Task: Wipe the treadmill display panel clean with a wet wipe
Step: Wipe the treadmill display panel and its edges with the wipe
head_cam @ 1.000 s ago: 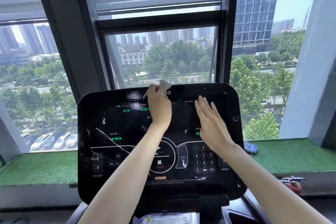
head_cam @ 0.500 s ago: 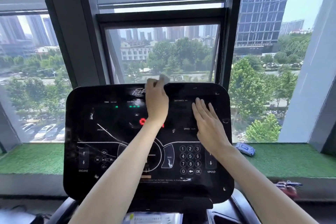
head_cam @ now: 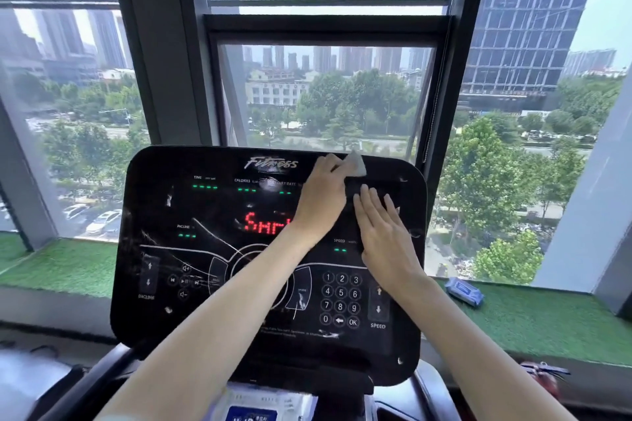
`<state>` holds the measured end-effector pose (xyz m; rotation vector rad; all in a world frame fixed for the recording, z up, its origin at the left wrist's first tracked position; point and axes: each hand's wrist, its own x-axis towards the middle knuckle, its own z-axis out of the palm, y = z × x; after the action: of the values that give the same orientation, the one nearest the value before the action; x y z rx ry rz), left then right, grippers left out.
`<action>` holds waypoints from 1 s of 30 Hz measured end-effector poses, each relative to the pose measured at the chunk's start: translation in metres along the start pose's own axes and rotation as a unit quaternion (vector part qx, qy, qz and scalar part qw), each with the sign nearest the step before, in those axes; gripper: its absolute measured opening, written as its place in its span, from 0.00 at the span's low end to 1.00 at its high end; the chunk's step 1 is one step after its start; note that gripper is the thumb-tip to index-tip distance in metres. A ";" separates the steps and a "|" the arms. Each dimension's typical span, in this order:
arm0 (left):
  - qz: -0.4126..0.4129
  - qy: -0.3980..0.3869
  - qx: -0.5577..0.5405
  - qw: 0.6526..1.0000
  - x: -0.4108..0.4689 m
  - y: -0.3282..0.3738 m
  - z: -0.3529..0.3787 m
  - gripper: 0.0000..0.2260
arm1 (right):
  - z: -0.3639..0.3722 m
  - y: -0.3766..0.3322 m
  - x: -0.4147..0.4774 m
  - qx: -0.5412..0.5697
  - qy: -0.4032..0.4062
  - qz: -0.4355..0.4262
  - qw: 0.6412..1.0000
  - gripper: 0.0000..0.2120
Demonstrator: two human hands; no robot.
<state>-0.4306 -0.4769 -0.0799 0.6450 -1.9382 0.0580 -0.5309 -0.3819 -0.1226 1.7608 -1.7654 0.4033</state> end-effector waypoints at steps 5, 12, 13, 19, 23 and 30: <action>-0.198 0.119 -0.002 0.973 0.004 -0.007 -0.005 0.15 | 0.002 0.004 -0.003 0.034 0.014 -0.005 0.999 0.43; -0.145 0.065 -0.019 0.987 0.010 -0.003 -0.004 0.14 | 0.001 0.006 -0.002 0.034 0.012 -0.018 0.999 0.42; -0.184 0.103 -0.009 0.978 0.011 -0.003 -0.005 0.15 | 0.001 0.006 -0.003 0.034 0.010 -0.019 0.999 0.43; -0.010 -0.061 -0.009 0.998 0.021 0.014 0.003 0.12 | -0.005 0.009 -0.003 0.034 0.003 -0.029 0.999 0.42; -0.161 0.067 -0.020 0.985 0.023 0.008 0.001 0.13 | -0.007 0.008 -0.002 0.040 -0.013 -0.029 0.999 0.42; -0.158 0.054 -0.064 0.984 0.020 0.017 0.008 0.12 | -0.016 0.028 -0.020 0.078 0.030 0.000 0.997 0.39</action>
<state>-0.4514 -0.4731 -0.0623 0.8369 -1.6999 -0.2247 -0.5567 -0.3543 -0.1167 1.8336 -1.7320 0.6024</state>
